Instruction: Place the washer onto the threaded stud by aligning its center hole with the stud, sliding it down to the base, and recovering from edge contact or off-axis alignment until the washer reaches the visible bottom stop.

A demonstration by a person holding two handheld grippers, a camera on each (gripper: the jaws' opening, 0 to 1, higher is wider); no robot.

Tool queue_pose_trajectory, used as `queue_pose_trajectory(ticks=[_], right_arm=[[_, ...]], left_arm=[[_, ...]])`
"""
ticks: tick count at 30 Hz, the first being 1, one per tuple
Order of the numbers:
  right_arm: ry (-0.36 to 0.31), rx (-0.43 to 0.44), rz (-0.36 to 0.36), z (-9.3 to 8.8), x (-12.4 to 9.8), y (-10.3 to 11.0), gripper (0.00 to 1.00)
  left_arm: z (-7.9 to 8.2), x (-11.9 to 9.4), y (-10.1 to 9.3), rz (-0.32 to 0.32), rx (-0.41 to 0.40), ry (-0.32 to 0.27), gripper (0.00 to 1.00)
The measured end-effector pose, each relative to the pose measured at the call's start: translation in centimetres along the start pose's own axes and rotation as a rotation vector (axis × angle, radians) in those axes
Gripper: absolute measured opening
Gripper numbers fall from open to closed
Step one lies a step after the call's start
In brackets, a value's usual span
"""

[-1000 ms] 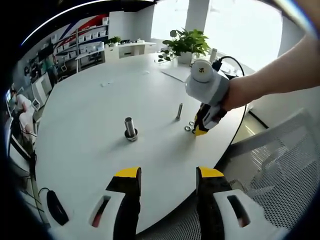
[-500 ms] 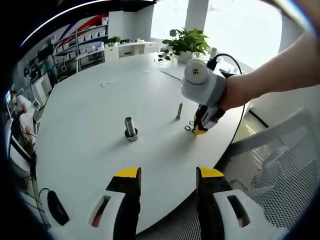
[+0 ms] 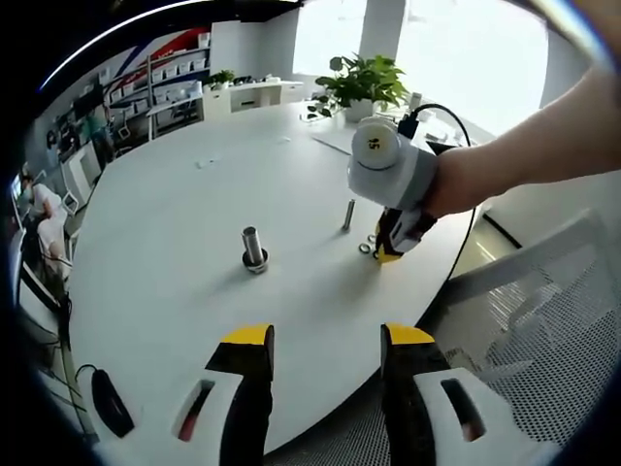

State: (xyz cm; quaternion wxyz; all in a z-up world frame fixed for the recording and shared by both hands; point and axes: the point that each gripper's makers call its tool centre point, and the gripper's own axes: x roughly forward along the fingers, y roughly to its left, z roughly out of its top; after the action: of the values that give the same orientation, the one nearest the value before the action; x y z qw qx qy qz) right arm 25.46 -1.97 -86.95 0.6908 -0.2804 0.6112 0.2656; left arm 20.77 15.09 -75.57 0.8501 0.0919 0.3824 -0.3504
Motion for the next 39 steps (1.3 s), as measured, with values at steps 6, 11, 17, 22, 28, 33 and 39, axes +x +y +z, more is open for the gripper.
queue_pose_trajectory(ticks=[6, 11, 17, 22, 28, 33, 39], right_arm=[[-0.058, 0.02, 0.002, 0.0, 0.0, 0.0, 0.15], [-0.097, 0.034, -0.01, 0.0, -0.1, 0.0, 0.14], [-0.121, 0.055, -0.001, 0.0, -0.2, -0.1, 0.14], [-0.13, 0.085, 0.003, 0.1, -0.1, -0.2, 0.13], [-0.132, 0.091, 0.008, -0.3, -0.2, -0.1, 0.13], [-0.153, 0.11, 0.011, -0.3, -0.9, -0.3, 0.13], [-0.169, 0.129, 0.017, -0.2, -1.8, -0.5, 0.13]], left_arm=[[0.1, 0.0, 0.0, -0.001, -0.003, -0.004, 0.43], [0.0, 0.0, 0.0, -0.001, -0.004, -0.001, 0.43], [0.1, 0.0, 0.1, 0.004, -0.003, -0.007, 0.43], [0.1, -0.1, 0.2, 0.004, -0.008, -0.007, 0.43], [0.0, 0.0, 0.0, 0.0, 0.0, -0.004, 0.43], [0.1, -0.1, 0.1, 0.001, -0.003, -0.006, 0.43], [0.2, -0.1, 0.0, 0.0, -0.002, -0.009, 0.43]])
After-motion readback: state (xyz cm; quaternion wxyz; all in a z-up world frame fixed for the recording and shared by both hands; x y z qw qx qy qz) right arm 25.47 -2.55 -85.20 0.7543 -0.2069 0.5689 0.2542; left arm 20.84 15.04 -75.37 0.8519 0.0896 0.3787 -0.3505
